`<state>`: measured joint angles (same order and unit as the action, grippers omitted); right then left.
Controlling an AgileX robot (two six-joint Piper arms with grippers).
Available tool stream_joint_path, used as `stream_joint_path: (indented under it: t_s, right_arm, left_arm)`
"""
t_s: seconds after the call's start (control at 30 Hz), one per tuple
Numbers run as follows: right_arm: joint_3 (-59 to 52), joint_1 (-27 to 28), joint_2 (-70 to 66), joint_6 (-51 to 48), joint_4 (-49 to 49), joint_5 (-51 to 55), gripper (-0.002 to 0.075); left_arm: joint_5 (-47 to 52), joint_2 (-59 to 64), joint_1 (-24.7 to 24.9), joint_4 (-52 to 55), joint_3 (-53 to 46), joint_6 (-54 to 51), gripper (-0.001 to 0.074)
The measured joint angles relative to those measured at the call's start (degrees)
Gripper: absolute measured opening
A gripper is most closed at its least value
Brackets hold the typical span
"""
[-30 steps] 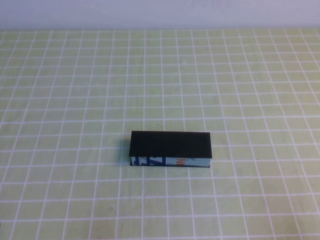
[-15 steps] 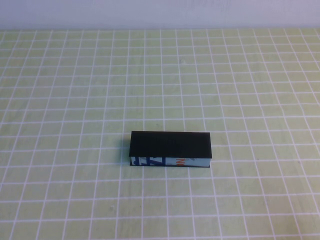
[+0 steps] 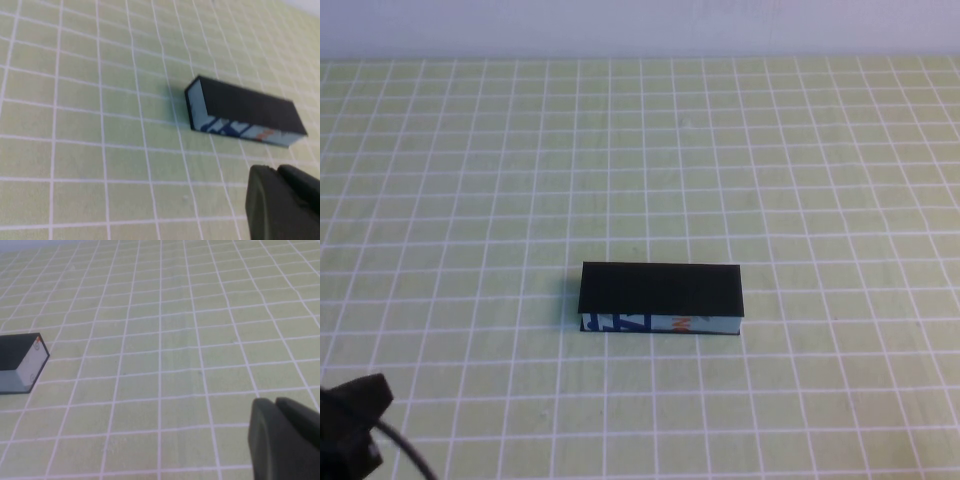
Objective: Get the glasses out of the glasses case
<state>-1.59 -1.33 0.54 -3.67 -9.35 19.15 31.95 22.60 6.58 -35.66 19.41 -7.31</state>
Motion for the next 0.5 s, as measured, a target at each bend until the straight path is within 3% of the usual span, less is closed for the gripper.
stream_joint_path:
  t_s: [0.2, 0.5]
  right_arm:
    - [0.00, 0.00, 0.00, 0.00, 0.00, 0.00, -0.0018]
    - [0.00, 0.00, 0.00, 0.00, 0.00, 0.00, -0.0018]
  left_arm:
    - [9.81, 17.85, 0.00, 0.10, 11.47, -10.48, -0.0004]
    - [9.17, 41.15, 0.00, -9.33, 24.91, -27.40, -0.0004]
